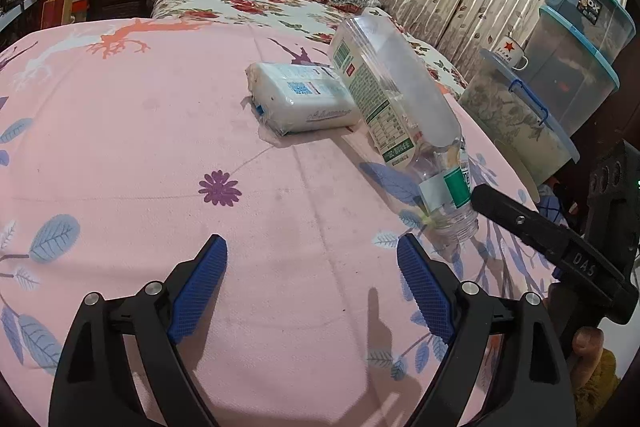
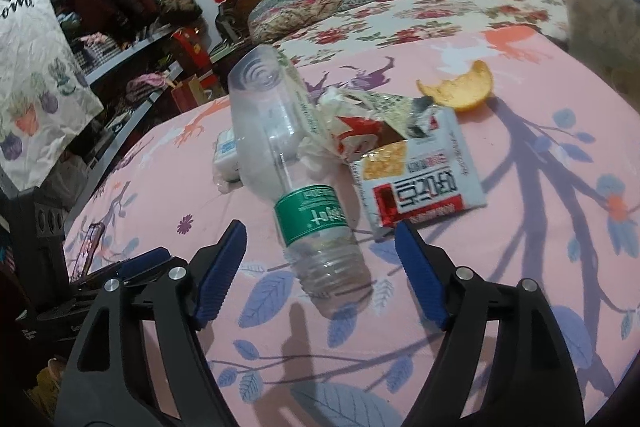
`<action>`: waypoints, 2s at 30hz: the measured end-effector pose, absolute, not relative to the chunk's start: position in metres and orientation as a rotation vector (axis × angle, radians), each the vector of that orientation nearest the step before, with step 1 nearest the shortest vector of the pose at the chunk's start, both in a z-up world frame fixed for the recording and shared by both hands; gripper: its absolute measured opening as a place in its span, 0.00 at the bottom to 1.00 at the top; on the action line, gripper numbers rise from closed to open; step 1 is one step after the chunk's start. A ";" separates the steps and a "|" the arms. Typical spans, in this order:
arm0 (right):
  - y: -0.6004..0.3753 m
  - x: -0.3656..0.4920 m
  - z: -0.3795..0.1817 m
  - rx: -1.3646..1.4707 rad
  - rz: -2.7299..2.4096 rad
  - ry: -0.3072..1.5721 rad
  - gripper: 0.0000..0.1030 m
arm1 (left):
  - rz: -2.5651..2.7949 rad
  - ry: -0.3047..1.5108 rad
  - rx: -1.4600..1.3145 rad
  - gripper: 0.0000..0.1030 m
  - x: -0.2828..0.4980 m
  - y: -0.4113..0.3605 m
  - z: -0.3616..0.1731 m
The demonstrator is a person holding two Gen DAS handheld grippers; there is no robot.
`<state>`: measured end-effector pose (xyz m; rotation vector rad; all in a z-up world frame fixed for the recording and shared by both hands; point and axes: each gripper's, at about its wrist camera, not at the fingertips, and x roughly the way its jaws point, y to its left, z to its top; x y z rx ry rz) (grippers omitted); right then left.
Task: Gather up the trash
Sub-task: 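Close the right tool around the clear water bottle's neck, then hold the water bottle in the right tool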
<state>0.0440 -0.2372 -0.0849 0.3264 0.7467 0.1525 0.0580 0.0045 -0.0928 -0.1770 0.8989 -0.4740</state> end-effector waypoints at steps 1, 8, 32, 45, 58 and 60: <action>-0.235 0.045 -0.086 0.321 0.156 0.750 0.75 | -0.474 0.898 -0.179 0.80 0.058 0.004 -0.093; -0.221 0.057 -0.090 0.278 0.172 0.770 0.75 | -0.475 0.898 -0.181 0.80 0.058 0.004 -0.092; -0.212 0.075 -0.105 0.257 0.186 0.828 0.45 | -0.473 0.898 -0.171 0.83 0.056 0.000 -0.092; -0.214 0.073 -0.104 0.260 0.187 0.822 0.48 | -0.473 0.898 -0.169 0.83 0.056 -0.001 -0.093; -0.215 0.072 -0.102 0.267 0.192 0.803 0.56 | -0.474 0.899 -0.164 0.85 0.056 -0.002 -0.093; -0.214 0.072 -0.102 0.268 0.192 0.804 0.56 | -0.473 0.899 -0.164 0.85 0.056 -0.002 -0.093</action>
